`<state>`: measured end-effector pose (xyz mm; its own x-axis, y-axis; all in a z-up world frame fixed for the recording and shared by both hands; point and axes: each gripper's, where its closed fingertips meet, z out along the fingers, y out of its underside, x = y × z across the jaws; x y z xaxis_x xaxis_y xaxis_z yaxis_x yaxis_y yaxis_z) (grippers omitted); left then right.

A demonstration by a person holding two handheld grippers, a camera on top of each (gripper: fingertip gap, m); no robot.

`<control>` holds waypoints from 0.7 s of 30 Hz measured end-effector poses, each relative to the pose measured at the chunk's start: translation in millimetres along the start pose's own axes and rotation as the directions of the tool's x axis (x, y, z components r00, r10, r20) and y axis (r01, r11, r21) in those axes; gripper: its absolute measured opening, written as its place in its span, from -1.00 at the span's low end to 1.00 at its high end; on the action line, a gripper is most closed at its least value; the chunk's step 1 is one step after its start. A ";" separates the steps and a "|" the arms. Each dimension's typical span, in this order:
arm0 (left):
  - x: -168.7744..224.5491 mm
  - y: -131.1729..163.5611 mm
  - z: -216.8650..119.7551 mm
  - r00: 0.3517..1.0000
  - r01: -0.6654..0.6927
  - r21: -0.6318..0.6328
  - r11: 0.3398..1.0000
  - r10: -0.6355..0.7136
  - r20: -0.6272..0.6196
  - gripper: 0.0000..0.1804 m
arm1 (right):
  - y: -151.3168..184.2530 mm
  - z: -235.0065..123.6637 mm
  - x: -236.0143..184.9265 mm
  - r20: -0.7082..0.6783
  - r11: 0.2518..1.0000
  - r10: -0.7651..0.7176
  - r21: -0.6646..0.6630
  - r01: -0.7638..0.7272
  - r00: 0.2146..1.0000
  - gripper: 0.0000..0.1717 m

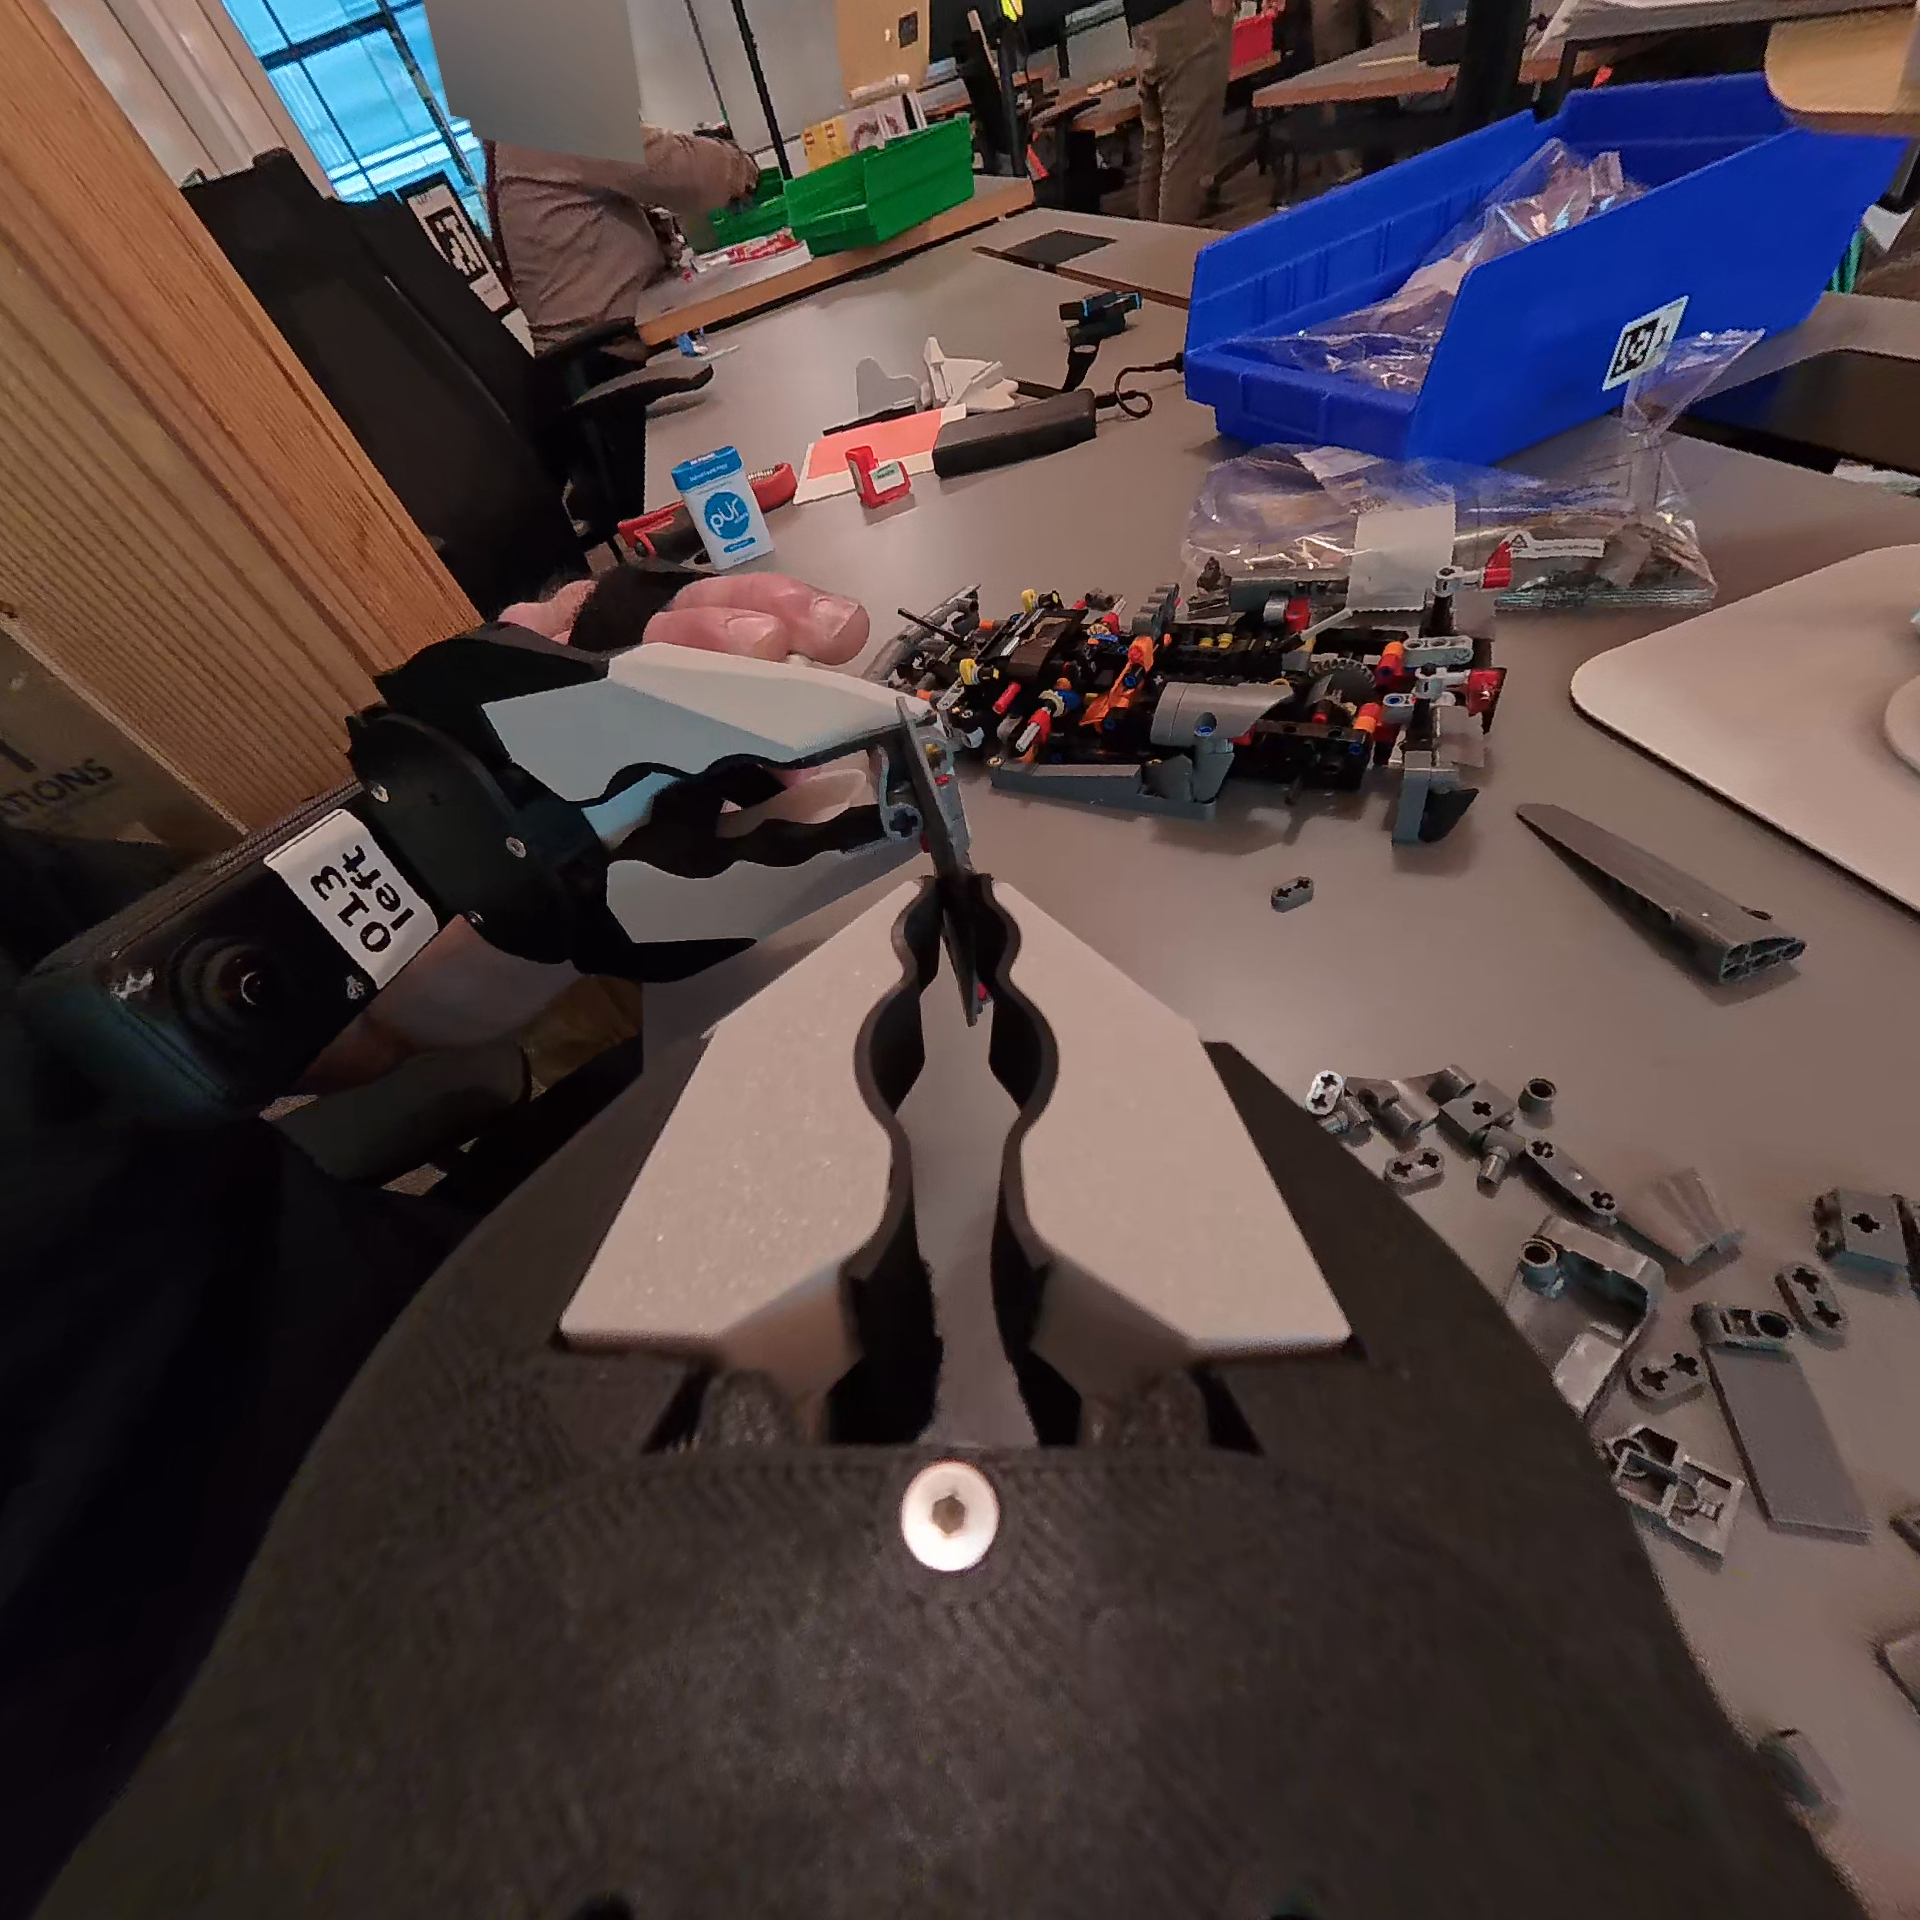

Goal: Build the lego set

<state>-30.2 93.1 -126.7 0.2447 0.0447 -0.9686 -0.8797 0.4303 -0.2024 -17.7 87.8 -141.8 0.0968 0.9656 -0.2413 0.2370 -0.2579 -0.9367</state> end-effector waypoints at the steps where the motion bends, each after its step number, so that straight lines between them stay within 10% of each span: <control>1: 1.5 0.2 -0.1 1.000 -0.005 -0.001 1.000 0.005 -0.007 -0.85 | 1.4 0.1 0.4 -0.002 1.000 0.004 -0.005 -0.004 1.000 -0.97; 21: 65.3 -6.8 -5.5 0.971 -0.084 0.039 0.996 0.091 -0.220 -0.84 | 66.0 -1.2 9.4 -0.028 0.979 0.150 -0.137 -0.153 0.988 -0.96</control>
<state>-10.6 88.1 -189.4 0.0683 -0.1157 -0.9909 -0.8804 0.4603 -0.1144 0.0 79.8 -205.6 0.1579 0.9146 -0.3723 0.3493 -0.4044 -0.8453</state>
